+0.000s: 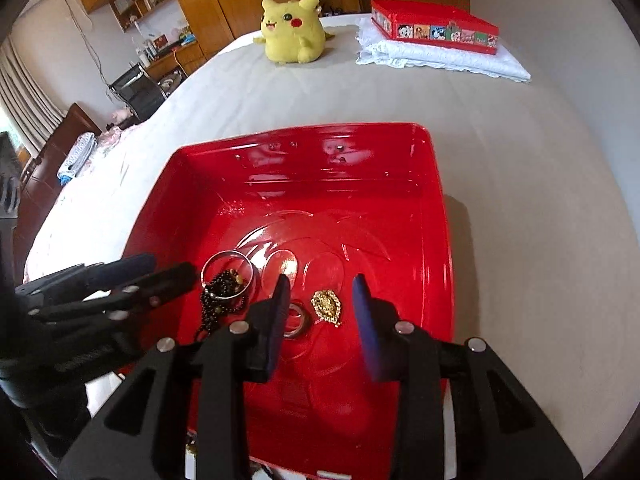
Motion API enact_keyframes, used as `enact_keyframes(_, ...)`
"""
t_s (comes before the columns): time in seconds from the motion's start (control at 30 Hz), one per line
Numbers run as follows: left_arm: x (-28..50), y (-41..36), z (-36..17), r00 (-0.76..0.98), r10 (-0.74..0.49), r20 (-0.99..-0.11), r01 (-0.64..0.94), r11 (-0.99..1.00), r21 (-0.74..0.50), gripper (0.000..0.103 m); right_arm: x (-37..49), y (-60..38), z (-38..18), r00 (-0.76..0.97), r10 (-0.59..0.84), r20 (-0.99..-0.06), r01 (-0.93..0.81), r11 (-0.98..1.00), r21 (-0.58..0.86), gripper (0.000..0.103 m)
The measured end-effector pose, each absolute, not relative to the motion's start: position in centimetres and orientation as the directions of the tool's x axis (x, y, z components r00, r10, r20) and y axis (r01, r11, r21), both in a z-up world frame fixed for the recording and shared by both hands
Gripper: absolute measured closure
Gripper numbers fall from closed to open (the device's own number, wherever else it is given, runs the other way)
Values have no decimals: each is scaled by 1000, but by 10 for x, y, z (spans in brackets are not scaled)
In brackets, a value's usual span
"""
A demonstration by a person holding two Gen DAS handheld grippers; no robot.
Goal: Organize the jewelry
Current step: 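Lower bangle and gold pendant into the red tray and open both tools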
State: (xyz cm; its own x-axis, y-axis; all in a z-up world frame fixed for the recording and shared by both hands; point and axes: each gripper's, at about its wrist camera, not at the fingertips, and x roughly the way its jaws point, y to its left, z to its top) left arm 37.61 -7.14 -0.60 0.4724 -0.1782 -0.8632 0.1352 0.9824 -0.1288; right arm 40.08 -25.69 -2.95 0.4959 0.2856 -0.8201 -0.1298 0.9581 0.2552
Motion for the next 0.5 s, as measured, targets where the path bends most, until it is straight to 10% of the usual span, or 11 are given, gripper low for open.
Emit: enact_keyframes(0.5,273,-45,14,502,-119,-857,100,992,-79,41,298,-282,0,532,284,-798,-147,959,244,44)
